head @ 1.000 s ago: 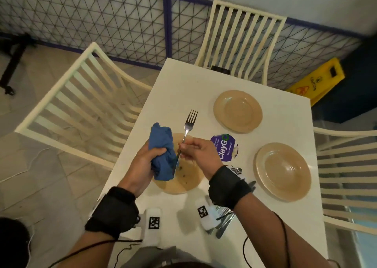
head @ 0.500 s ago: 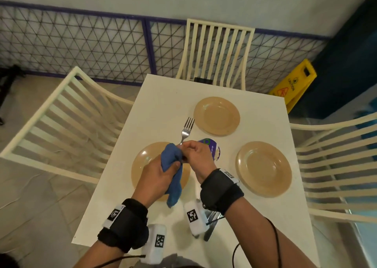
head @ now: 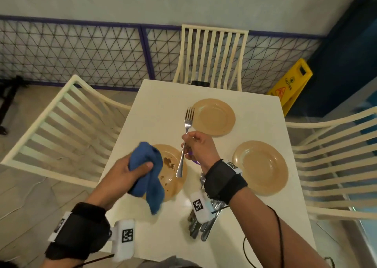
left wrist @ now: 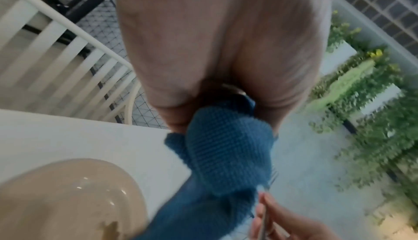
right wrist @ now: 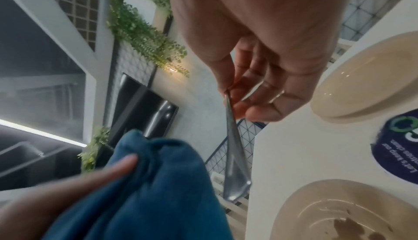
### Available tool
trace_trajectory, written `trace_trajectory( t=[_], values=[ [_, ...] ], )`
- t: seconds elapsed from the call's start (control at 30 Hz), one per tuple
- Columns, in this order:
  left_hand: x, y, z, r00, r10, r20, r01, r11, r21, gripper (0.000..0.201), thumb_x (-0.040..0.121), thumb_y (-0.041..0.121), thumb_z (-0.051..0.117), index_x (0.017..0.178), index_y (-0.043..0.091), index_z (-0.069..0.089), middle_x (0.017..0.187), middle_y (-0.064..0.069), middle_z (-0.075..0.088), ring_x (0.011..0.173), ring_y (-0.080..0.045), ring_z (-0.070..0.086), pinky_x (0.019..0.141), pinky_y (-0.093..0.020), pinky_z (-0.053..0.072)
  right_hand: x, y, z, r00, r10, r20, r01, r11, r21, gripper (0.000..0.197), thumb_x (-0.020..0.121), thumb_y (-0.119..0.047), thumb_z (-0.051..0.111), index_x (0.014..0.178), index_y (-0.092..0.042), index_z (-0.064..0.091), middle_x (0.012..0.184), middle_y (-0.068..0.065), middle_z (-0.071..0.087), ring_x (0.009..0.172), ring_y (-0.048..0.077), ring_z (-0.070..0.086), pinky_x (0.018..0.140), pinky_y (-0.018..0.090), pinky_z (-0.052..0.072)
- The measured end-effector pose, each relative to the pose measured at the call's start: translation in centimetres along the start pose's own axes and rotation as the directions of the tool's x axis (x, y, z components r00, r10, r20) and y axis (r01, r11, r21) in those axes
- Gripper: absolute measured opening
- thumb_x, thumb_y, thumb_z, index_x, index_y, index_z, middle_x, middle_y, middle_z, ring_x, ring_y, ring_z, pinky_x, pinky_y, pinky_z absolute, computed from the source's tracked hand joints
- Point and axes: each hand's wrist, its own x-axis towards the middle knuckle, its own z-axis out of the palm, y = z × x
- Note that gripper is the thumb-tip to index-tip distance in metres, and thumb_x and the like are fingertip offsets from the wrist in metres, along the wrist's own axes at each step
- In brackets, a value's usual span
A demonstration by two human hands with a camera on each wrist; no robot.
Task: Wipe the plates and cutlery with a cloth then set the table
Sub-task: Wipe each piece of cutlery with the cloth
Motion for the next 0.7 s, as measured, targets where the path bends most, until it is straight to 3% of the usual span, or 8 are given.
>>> trace_trajectory(
  t=[0.07, 0.17, 0.27, 0.33, 0.4, 0.47, 0.57, 0.7],
  values=[
    [0.7, 0.9, 0.0, 0.997, 0.019, -0.076, -0.031, 0.986, -0.164, 0.031, 0.095, 0.030, 0.062, 0.126, 0.023, 0.063, 0.116, 0.000, 0.074, 0.111, -0.016, 0.069, 0.096, -0.038, 0.052, -1.3, -0.4, 0.5, 0.997, -0.016, 0.072, 0.019, 0.999, -0.035, 0.011, 0.096, -0.019, 0.063, 0.093, -0.010, 0.067, 0.074, 0.006, 0.066, 0.064, 0.018, 0.063, 0.064, 0.033, 0.056],
    [2.5, 1.9, 2.0, 0.999, 0.004, -0.045, -0.019, 0.946, -0.323, 0.036, 0.101, 0.028, 0.054, 0.136, 0.021, 0.055, 0.126, -0.005, 0.069, 0.118, -0.021, 0.066, 0.101, -0.040, 0.050, -3.1, 0.0, 2.3, 0.985, -0.046, 0.164, 0.070, 0.987, -0.142, 0.011, 0.098, -0.016, 0.060, 0.094, -0.008, 0.066, 0.075, 0.008, 0.066, 0.063, 0.022, 0.065, 0.057, 0.032, 0.057],
    [3.9, 1.6, 4.4, 0.998, 0.023, -0.063, -0.035, 0.981, -0.190, 0.043, 0.102, 0.025, 0.055, 0.144, 0.022, 0.048, 0.129, -0.004, 0.067, 0.120, -0.020, 0.064, 0.108, -0.045, 0.048, -4.3, 0.7, 3.8, 0.968, -0.149, 0.203, 0.219, 0.895, -0.388, 0.013, 0.090, -0.010, 0.052, 0.079, -0.010, 0.059, 0.071, 0.009, 0.064, 0.065, 0.026, 0.063, 0.060, 0.044, 0.056],
    [4.3, 1.3, 4.9, 0.994, 0.015, -0.109, -0.031, 0.988, -0.149, 0.040, 0.099, 0.020, 0.062, 0.138, 0.020, 0.053, 0.125, -0.005, 0.069, 0.115, -0.021, 0.067, 0.106, -0.048, 0.050, -5.1, 0.7, 3.7, 0.969, -0.133, 0.206, 0.214, 0.871, -0.442, 0.022, 0.089, -0.004, 0.049, 0.070, -0.015, 0.051, 0.061, 0.002, 0.054, 0.053, 0.013, 0.053, 0.053, 0.036, 0.046],
    [4.5, 1.3, 4.8, 0.989, 0.001, -0.146, -0.025, 0.986, -0.167, 0.034, 0.095, 0.015, 0.066, 0.128, 0.015, 0.059, 0.117, -0.008, 0.072, 0.108, -0.024, 0.070, 0.101, -0.051, 0.053, -6.0, 0.9, 3.3, 0.968, -0.104, 0.229, 0.195, 0.885, -0.423, 0.022, 0.094, -0.003, 0.048, 0.072, -0.007, 0.053, 0.061, 0.002, 0.053, 0.047, 0.005, 0.055, 0.051, 0.034, 0.050],
    [4.8, 1.8, 4.9, 0.980, 0.024, -0.198, -0.058, 0.985, -0.164, 0.030, 0.094, 0.013, 0.068, 0.123, 0.012, 0.061, 0.113, -0.011, 0.072, 0.102, -0.026, 0.072, 0.095, -0.049, 0.056, -6.8, 0.7, 3.0, 0.968, -0.090, 0.235, 0.179, 0.903, -0.390, 0.019, 0.096, -0.005, 0.049, 0.079, 0.002, 0.056, 0.068, 0.010, 0.054, 0.052, 0.012, 0.064, 0.054, 0.037, 0.058],
    [4.9, 1.7, 6.1, 0.955, 0.028, -0.294, -0.089, 0.976, -0.197, 0.028, 0.096, 0.016, 0.065, 0.123, 0.011, 0.061, 0.112, -0.010, 0.072, 0.099, -0.023, 0.072, 0.090, -0.042, 0.059, -6.9, 0.0, 2.3, 0.973, -0.111, 0.204, 0.184, 0.903, -0.387, 0.024, 0.093, -0.002, 0.050, 0.069, -0.002, 0.054, 0.066, 0.011, 0.053, 0.051, 0.017, 0.062, 0.047, 0.024, 0.051],
    [4.4, 1.0, 7.0, 0.972, -0.033, -0.233, -0.024, 0.971, -0.239, 0.025, 0.096, 0.019, 0.065, 0.121, 0.015, 0.062, 0.113, -0.009, 0.073, 0.101, -0.024, 0.072, 0.091, -0.045, 0.058, -6.3, 0.0, 1.6, 0.973, -0.167, 0.161, 0.224, 0.849, -0.477, 0.025, 0.089, -0.002, 0.048, 0.064, -0.005, 0.055, 0.061, 0.012, 0.056, 0.052, 0.024, 0.066, 0.058, 0.047, 0.059]
  ],
)
